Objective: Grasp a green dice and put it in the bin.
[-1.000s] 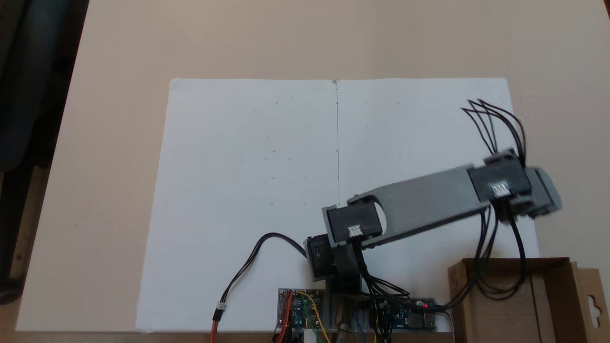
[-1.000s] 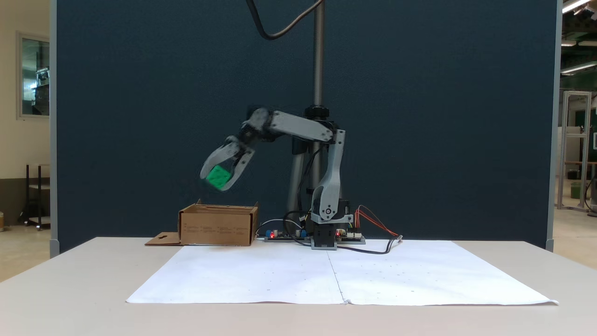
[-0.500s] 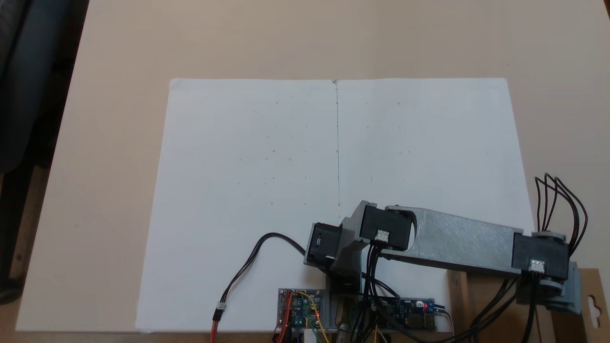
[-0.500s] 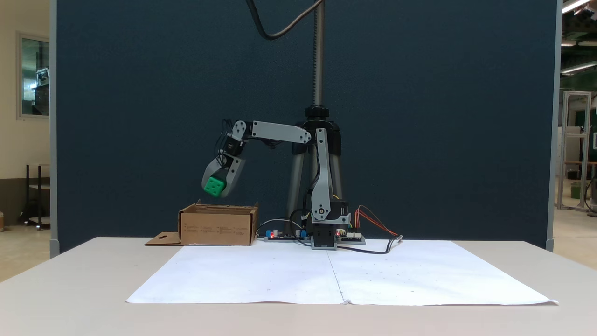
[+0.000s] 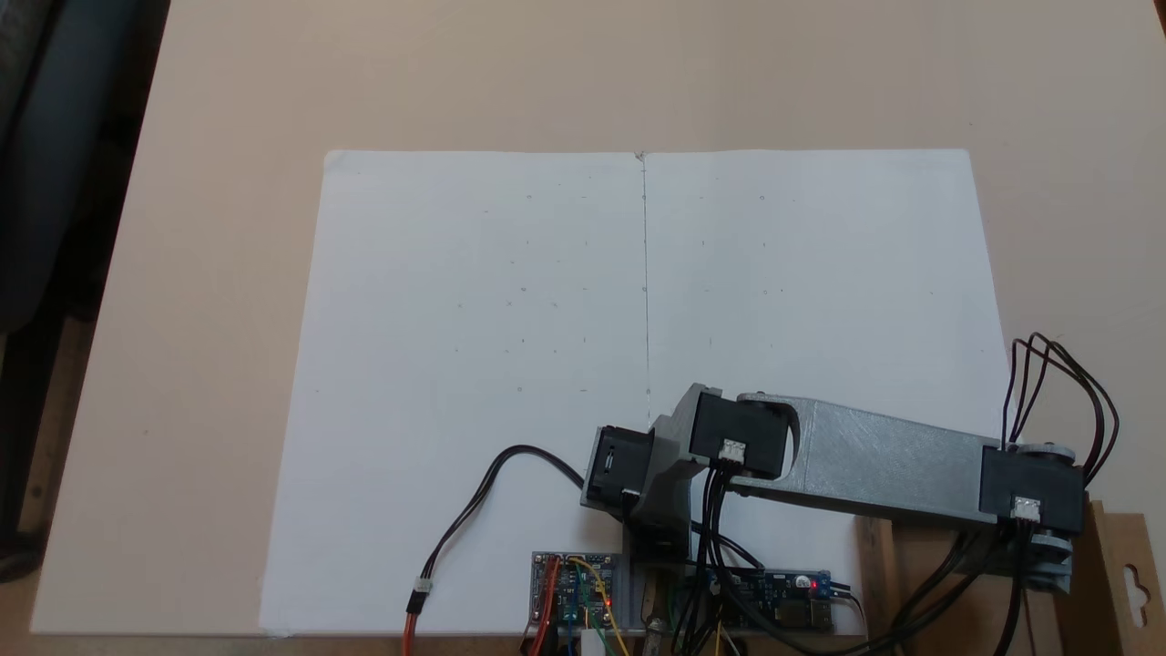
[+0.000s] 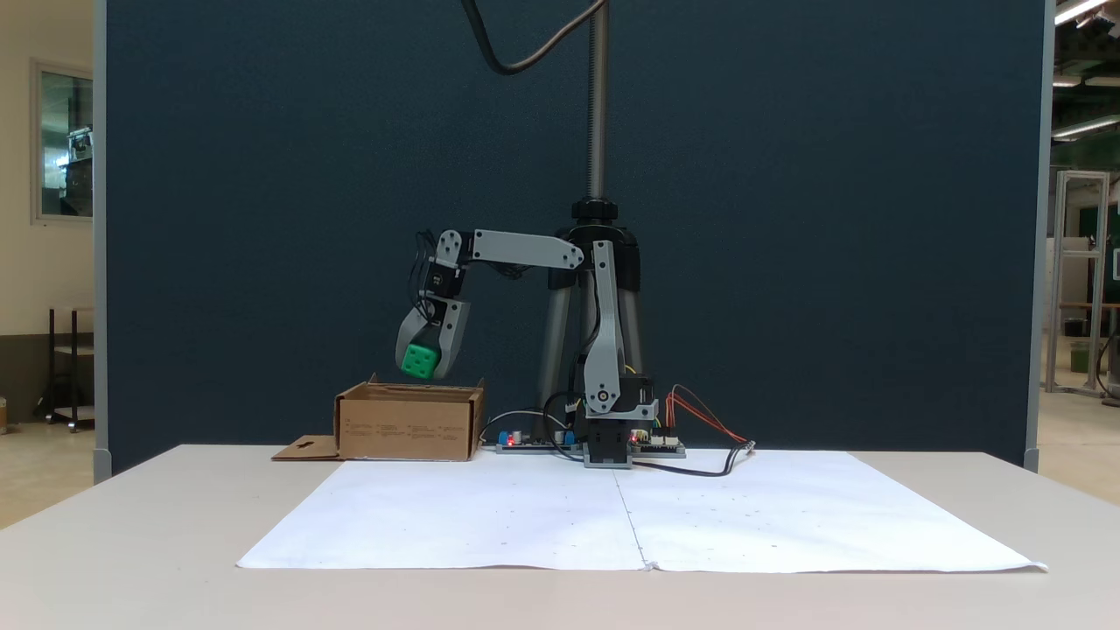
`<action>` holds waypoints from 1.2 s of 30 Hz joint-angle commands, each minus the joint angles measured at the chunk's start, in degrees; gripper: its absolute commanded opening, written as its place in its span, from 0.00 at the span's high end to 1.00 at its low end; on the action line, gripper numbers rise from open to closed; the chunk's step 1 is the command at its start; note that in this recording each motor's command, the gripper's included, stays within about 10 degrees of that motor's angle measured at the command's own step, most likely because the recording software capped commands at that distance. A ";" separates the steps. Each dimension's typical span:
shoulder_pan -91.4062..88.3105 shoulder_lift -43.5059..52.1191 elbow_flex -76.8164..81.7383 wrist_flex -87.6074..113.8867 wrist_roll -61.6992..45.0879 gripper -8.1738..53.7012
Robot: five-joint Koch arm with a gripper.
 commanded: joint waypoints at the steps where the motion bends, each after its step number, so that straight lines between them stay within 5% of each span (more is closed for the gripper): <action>1: 0.53 0.97 -1.23 -0.18 -3.25 0.32; 4: 0.00 0.97 -1.23 -1.49 -3.25 0.14; 14: -10.90 6.68 -1.93 -6.24 4.22 0.16; 36: -76.46 13.62 0.44 -16.96 6.68 0.15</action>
